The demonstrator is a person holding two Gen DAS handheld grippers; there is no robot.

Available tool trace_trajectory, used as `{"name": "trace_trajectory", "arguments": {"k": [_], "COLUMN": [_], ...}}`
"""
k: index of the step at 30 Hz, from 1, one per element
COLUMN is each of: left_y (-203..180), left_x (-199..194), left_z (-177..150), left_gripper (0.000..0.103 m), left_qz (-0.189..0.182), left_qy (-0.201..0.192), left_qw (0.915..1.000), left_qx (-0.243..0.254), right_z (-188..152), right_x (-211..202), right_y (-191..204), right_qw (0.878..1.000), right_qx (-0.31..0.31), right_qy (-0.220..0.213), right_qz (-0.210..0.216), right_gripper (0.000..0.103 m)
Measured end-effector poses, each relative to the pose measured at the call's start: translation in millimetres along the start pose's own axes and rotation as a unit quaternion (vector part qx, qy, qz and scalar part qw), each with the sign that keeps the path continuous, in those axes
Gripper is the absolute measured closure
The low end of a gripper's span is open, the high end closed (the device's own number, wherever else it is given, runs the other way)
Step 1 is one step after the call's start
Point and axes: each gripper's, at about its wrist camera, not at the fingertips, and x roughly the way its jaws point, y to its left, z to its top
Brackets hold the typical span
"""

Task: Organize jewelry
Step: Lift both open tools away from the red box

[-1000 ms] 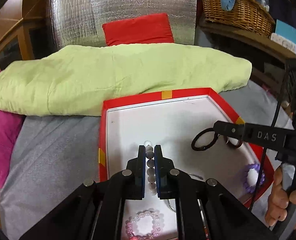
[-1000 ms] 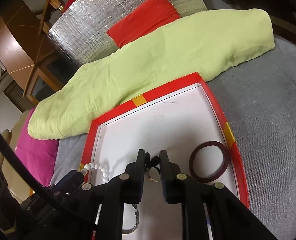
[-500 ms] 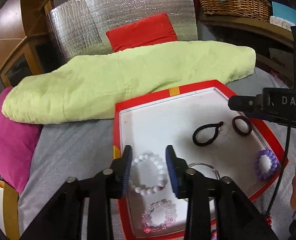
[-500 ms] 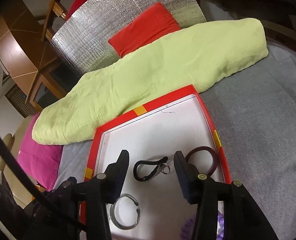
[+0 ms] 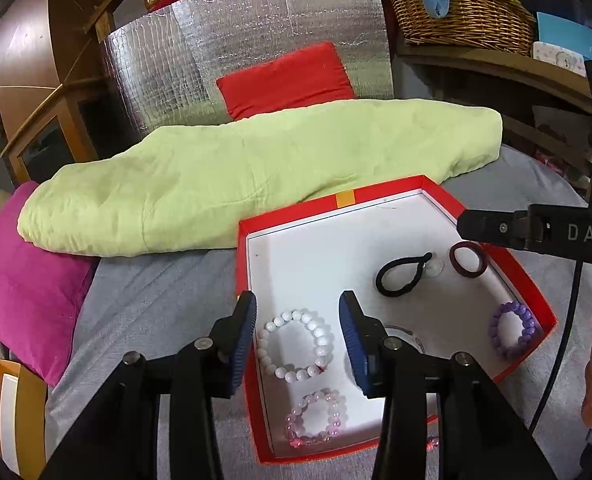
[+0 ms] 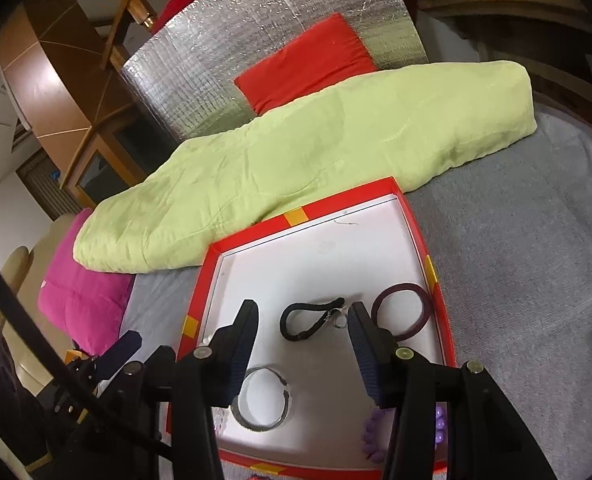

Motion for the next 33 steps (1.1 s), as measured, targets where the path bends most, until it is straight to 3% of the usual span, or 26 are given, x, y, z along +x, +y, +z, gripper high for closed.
{"name": "trace_trajectory", "arguments": {"k": [28,33], "left_y": [-8.1,-9.7], "left_x": [-55.1,-55.0], "left_z": [-9.1,-16.8], "left_gripper": [0.059,0.059], "left_qz": [0.017,0.004], "left_qy": [-0.005,0.018], "left_qw": [0.9991,0.9991], "left_qx": [0.038,0.038], "right_z": [-18.7,-27.5], "right_x": [-69.2,-80.0], "right_y": [-10.0,-16.1], "right_qw": [1.000,1.000], "right_qx": [-0.022,-0.017], "right_qy": [0.008,0.017], "right_qz": [0.007,0.006], "right_gripper": [0.053,0.053]}}
